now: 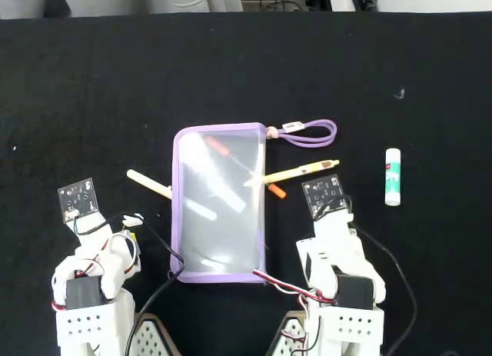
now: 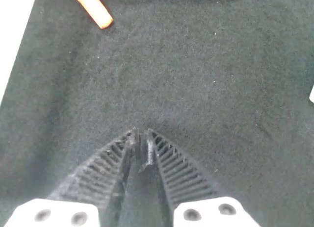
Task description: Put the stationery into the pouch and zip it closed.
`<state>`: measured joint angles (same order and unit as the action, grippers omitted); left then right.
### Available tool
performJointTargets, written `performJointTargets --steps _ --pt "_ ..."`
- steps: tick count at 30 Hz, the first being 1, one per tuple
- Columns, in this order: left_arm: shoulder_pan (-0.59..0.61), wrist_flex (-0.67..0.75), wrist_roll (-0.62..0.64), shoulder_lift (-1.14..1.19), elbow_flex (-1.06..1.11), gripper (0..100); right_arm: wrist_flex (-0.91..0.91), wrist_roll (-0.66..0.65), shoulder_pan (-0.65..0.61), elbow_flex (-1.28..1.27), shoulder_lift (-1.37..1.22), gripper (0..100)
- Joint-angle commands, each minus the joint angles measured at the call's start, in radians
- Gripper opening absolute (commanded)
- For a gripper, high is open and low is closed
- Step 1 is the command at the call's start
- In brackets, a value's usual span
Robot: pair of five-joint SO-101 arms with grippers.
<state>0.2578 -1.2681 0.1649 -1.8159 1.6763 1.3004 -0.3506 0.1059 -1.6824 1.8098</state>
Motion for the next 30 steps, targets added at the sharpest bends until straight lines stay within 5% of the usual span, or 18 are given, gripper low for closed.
performJointTargets --steps 1,30 --pt "-0.01 -0.003 -0.005 -0.008 0.022 10 0.006 0.002 0.014 -0.001 0.082 3.6" --pt "-0.01 -0.003 -0.005 -0.008 0.022 10 0.006 0.002 0.014 -0.001 0.082 3.6"
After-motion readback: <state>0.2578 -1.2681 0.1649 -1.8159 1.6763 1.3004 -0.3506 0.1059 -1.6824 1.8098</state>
